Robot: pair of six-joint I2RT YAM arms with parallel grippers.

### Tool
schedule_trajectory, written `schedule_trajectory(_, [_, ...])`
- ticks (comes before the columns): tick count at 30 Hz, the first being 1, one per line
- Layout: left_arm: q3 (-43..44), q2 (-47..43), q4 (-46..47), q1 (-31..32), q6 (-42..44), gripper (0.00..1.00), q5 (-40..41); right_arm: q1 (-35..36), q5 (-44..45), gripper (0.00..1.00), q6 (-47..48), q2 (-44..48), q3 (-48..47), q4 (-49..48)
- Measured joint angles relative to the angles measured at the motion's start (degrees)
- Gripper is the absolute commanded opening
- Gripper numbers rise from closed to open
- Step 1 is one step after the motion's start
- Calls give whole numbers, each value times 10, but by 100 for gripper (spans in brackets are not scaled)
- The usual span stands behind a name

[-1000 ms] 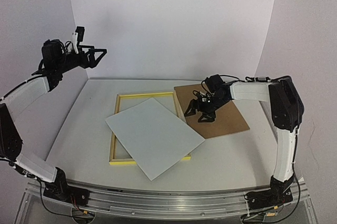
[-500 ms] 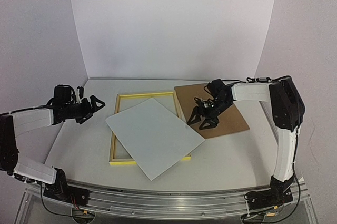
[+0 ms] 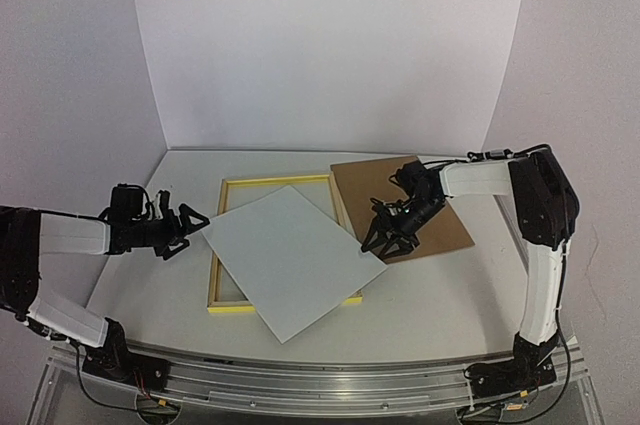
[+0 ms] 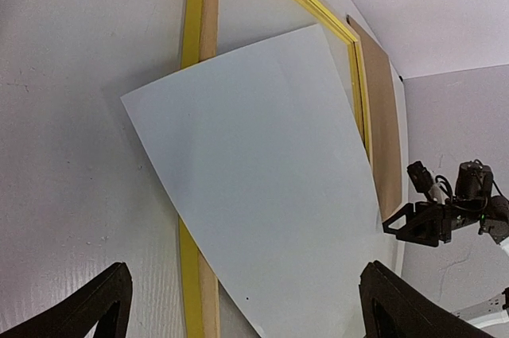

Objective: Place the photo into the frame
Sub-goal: Turn over the photo from the photo frame.

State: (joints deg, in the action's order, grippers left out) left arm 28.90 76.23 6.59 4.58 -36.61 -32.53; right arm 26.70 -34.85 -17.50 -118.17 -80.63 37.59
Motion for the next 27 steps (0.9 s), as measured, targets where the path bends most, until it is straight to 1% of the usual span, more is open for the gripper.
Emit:
schedule_trajectory(4, [-6,20,14,10,-7,100,-10,0,-26,57,0,0,10,2])
schedule_trajectory(10, [-13,34,36,18,-9,100,-10,0,-38,55,1,0,25,7])
schedule_trajectory(13, [-19,44,47,24,-10,100,-10,0,-39,46,0,0,31,7])
schedule_trajectory(16, [-23,56,57,32,-11,100,-11,1,-41,39,-1,0,35,8])
schedule_trajectory(20, [-26,67,70,40,-14,100,-13,3,-44,26,-5,-2,37,8])
schedule_trajectory(27, [-33,72,90,49,-26,100,-12,15,-62,13,-20,-5,47,-2])
